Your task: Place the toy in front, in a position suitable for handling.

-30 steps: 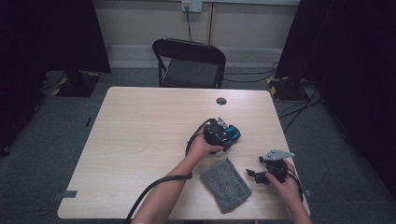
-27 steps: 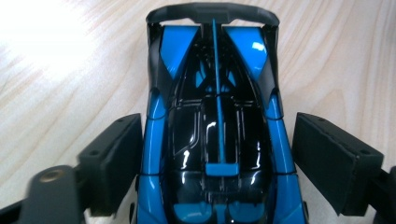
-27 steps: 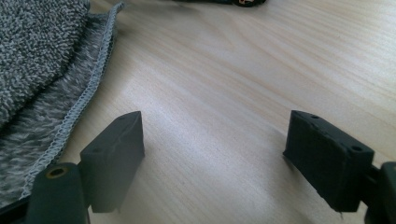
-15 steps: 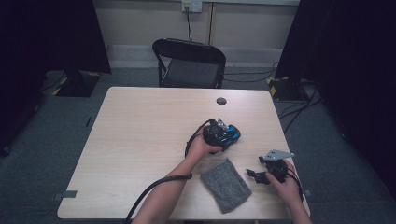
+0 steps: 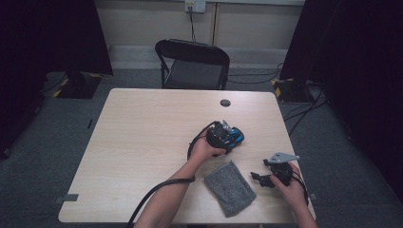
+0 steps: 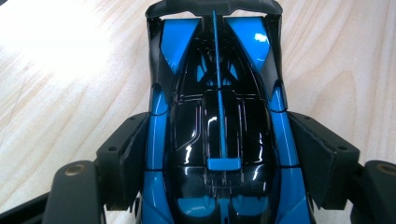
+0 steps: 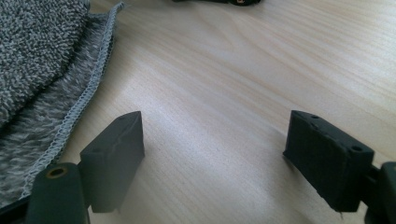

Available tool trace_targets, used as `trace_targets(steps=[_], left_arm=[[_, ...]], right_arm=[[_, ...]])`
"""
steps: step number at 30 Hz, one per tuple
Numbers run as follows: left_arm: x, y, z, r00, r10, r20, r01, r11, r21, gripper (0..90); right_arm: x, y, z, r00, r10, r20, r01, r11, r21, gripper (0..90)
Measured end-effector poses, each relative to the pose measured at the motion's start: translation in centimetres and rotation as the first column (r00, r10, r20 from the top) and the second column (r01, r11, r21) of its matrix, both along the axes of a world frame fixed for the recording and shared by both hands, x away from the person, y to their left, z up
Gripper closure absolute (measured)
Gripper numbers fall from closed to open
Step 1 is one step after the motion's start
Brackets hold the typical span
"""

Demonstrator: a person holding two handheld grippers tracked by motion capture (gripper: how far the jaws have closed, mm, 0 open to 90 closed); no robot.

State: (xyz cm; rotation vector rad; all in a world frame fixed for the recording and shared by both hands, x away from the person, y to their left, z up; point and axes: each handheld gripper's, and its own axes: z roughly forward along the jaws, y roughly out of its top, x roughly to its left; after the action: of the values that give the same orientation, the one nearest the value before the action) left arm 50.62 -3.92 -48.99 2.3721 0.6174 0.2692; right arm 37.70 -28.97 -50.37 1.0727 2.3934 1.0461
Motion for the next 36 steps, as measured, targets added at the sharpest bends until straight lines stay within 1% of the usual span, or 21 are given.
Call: trace_targets(steps=[2,5,6,7,9,12,14,17,23,24,26,31,32,33,36], left_arm=[[0.0,0.1,0.2,1.0000,0.007,-0.003,-0.007,1.0000,-0.004,26.1],[0.1,0.5,0.7,0.9998,0.019,-0.007,-0.019,0.9993,-0.033,26.7],[0.0,0.5,0.9,0.9999,0.016,-0.004,-0.016,0.9994,-0.029,26.8],[-0.1,0.5,1.0,1.0000,0.008,0.006,-0.008,0.9999,-0.008,26.8],[-0.1,0.5,0.9,0.9999,0.011,0.001,-0.011,0.9999,0.002,26.8],[-0.1,0.7,0.6,0.9998,0.018,-0.008,-0.019,0.9998,-0.012,26.8],[-0.2,0.8,0.4,0.9997,0.023,-0.011,-0.023,0.9997,-0.010,26.7],[-0.3,0.9,0.4,0.9997,0.022,-0.010,-0.022,0.9997,-0.008,26.7],[-0.4,1.1,0.0,0.9993,0.034,-0.014,-0.035,0.9990,-0.027,26.5],[-0.4,1.1,-0.1,0.9995,0.032,-0.007,-0.032,0.9993,-0.021,26.4],[-0.5,1.1,-0.2,0.9993,0.034,-0.013,-0.034,0.9993,-0.014,26.0],[-0.4,1.1,-0.2,0.9993,0.032,-0.018,-0.032,0.9994,-0.015,25.8],[-0.4,1.0,-0.1,0.9993,0.038,0.005,-0.038,0.9991,-0.015,23.9],[-0.3,1.0,0.0,0.9991,0.040,0.012,-0.039,0.9992,-0.009,20.2],[-0.1,0.7,0.2,0.9985,0.054,0.007,-0.054,0.9983,-0.024,17.0]], right_arm=[[0.0,0.0,0.0,1.0000,0.000,-0.001,0.000,1.000,0.000,18.9],[0.0,0.0,0.0,1.0000,0.000,-0.001,0.000,1.000,0.000,18.9],[0.0,0.0,0.0,1.0000,-0.001,-0.001,0.001,1.000,0.001,18.9],[0.0,0.0,0.0,1.0000,0.000,-0.001,0.000,1.000,0.000,18.9],[0.0,0.0,0.0,1.0000,-0.001,-0.001,0.001,1.000,0.001,18.9],[0.0,0.0,0.0,1.0000,-0.001,-0.001,0.001,1.000,0.000,18.9],[0.0,0.0,0.0,1.0000,-0.001,-0.001,0.001,1.000,0.000,18.9],[0.0,0.0,0.0,1.0000,-0.001,-0.001,0.001,1.000,0.000,18.9],[0.0,0.0,0.0,1.0000,-0.001,0.000,0.001,1.000,0.000,18.9],[0.0,0.0,0.0,1.0000,-0.001,0.000,0.001,1.000,0.000,18.9],[0.0,0.0,0.0,1.0000,-0.001,0.000,0.001,1.000,0.000,18.9],[0.0,0.0,0.0,1.0000,-0.001,0.000,0.001,1.000,0.000,18.9],[0.0,0.0,0.0,1.0000,0.000,0.000,0.000,1.000,0.000,18.9],[0.0,0.0,0.0,1.0000,0.000,0.000,0.000,1.000,0.000,18.9],[0.0,0.0,0.0,1.0000,-0.001,-0.001,0.001,1.000,0.000,18.9]])
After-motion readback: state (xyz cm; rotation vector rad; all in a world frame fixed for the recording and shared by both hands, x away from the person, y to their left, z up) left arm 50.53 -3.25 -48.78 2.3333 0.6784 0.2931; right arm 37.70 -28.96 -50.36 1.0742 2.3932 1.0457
